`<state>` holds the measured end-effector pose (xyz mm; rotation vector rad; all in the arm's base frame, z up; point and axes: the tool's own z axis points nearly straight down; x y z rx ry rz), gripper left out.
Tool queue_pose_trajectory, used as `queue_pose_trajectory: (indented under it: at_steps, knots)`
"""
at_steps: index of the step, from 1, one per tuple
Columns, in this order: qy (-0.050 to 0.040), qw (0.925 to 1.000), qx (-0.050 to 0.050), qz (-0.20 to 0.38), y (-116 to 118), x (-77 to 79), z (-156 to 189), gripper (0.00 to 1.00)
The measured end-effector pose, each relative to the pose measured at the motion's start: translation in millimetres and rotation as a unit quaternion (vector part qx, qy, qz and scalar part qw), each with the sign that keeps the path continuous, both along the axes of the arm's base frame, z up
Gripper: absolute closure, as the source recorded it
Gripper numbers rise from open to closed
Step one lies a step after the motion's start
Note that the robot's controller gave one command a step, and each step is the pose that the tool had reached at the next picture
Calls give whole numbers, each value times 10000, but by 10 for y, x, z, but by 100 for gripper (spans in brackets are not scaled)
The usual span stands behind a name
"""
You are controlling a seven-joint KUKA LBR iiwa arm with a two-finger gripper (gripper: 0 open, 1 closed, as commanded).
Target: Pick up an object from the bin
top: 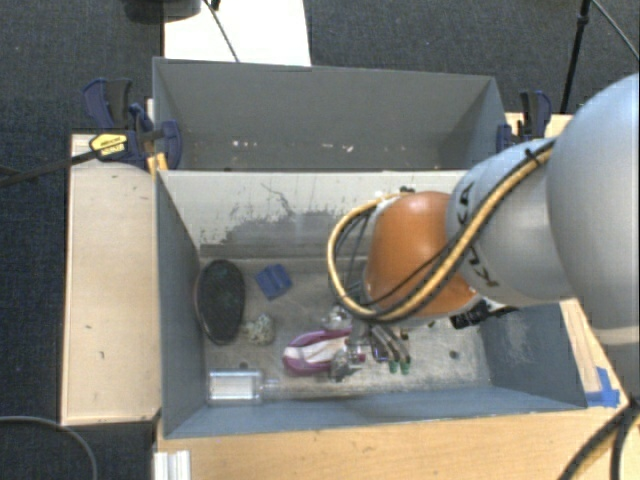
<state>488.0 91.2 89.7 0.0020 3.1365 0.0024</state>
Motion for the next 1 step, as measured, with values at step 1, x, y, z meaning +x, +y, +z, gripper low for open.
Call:
queue_pose_trajectory:
  at_steps: [1]
  knots:
    - [-8, 10000, 1, -7, 3, 16, 652, 100]
